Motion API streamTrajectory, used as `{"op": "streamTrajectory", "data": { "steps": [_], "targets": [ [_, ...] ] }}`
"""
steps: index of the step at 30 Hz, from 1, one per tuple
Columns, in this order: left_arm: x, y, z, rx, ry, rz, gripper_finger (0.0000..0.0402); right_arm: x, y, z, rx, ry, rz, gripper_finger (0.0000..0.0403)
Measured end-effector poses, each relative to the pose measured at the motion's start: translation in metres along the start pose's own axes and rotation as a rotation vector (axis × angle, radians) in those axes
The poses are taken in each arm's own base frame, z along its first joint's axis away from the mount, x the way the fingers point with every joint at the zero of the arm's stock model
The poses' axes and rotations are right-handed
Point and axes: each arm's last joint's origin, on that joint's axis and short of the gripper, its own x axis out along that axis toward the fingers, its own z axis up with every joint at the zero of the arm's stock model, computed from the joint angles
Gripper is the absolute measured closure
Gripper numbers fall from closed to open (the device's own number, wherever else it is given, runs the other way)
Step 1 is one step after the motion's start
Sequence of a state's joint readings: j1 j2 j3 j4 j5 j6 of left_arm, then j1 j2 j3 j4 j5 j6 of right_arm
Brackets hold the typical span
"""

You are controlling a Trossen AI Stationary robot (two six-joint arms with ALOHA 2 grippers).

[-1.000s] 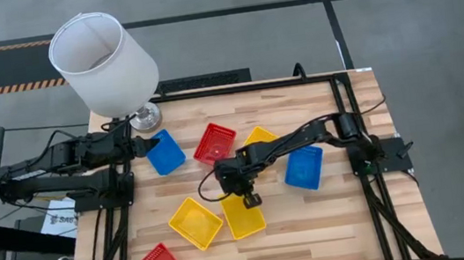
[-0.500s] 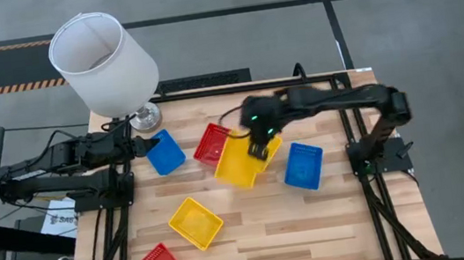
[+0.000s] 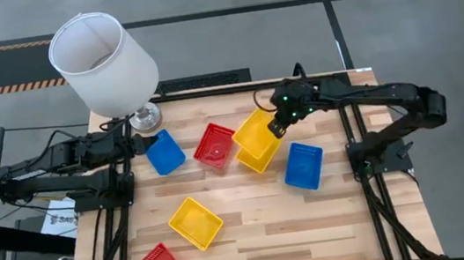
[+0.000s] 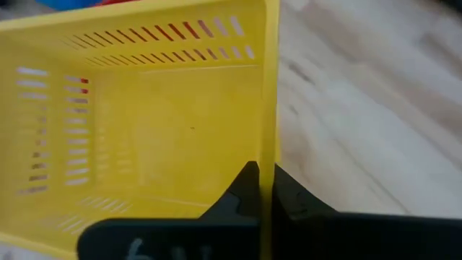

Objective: Stack baskets by color
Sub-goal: Stack the bottom right yellow bin on the top yellow bin

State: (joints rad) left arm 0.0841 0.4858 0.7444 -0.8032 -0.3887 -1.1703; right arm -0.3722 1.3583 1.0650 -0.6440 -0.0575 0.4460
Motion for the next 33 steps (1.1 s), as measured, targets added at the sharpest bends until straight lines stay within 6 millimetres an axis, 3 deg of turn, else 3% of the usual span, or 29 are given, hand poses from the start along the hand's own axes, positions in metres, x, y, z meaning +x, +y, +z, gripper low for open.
{"op": "streamTrajectory", "data": {
  "steps": [3,8,13,23,33],
  "targets": [
    [0.0,0.0,0.0,-0.006,0.003,-0.001,0.0168,0.013,-0.005,-0.003,-0.027,0.016,0.071,0.0396],
    [0.0,0.0,0.0,-0.012,0.014,-0.006,0.0168,0.038,-0.003,-0.012,-0.078,0.119,0.061,0.0381],
    [0.0,0.0,0.0,-0.012,0.015,-0.006,0.0168,0.058,0.001,-0.019,-0.123,0.189,0.048,0.0392],
    [0.0,0.0,0.0,-0.012,0.015,-0.006,0.0168,0.052,-0.005,-0.012,-0.104,0.147,0.048,0.0377],
    [0.0,0.0,0.0,-0.012,0.015,-0.006,0.0168,0.057,-0.012,-0.01,-0.126,0.159,0.036,0.0389]
  ]
}}
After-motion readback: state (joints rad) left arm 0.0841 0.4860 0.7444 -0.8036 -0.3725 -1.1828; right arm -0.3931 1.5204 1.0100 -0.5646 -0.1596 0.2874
